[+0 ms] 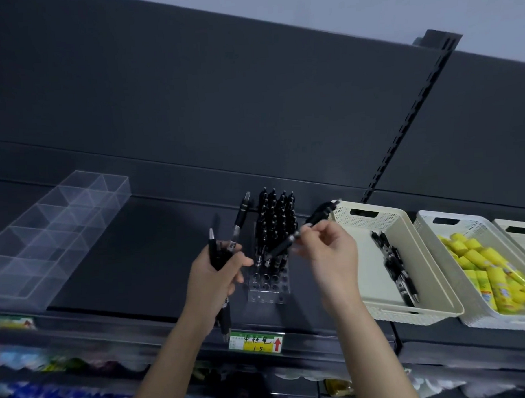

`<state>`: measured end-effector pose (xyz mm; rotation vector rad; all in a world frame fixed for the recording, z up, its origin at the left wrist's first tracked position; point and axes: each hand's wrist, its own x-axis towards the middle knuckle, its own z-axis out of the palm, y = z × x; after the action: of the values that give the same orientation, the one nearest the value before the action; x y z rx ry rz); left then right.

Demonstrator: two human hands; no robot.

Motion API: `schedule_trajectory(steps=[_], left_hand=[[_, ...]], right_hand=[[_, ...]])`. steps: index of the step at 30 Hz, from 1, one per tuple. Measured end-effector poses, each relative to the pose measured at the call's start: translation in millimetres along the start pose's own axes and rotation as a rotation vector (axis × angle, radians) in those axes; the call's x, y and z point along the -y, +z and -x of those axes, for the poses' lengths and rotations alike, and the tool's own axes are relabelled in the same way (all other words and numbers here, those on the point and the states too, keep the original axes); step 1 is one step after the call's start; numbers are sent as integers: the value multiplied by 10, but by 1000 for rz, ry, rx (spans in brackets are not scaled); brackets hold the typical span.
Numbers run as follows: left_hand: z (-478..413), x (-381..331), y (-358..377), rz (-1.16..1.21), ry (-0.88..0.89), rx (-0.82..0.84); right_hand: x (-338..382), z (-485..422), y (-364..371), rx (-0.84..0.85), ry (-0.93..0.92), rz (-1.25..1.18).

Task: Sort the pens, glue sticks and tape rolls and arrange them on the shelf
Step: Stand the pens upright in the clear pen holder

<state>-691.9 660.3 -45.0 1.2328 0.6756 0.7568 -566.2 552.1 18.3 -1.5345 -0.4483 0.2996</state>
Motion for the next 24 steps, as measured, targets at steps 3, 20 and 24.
schedule_trajectory(steps=[3,20,24], left_hand=[[24,62,-29,-22,-5,-54],[43,118,-71,16,15,-126],[47,101,-106,8,16,-114]], right_hand=[[-83,-102,-109,-122,-154,339],[-674,-104,-5,112,-162,824],[-626,-78,-40,115,-153,874]])
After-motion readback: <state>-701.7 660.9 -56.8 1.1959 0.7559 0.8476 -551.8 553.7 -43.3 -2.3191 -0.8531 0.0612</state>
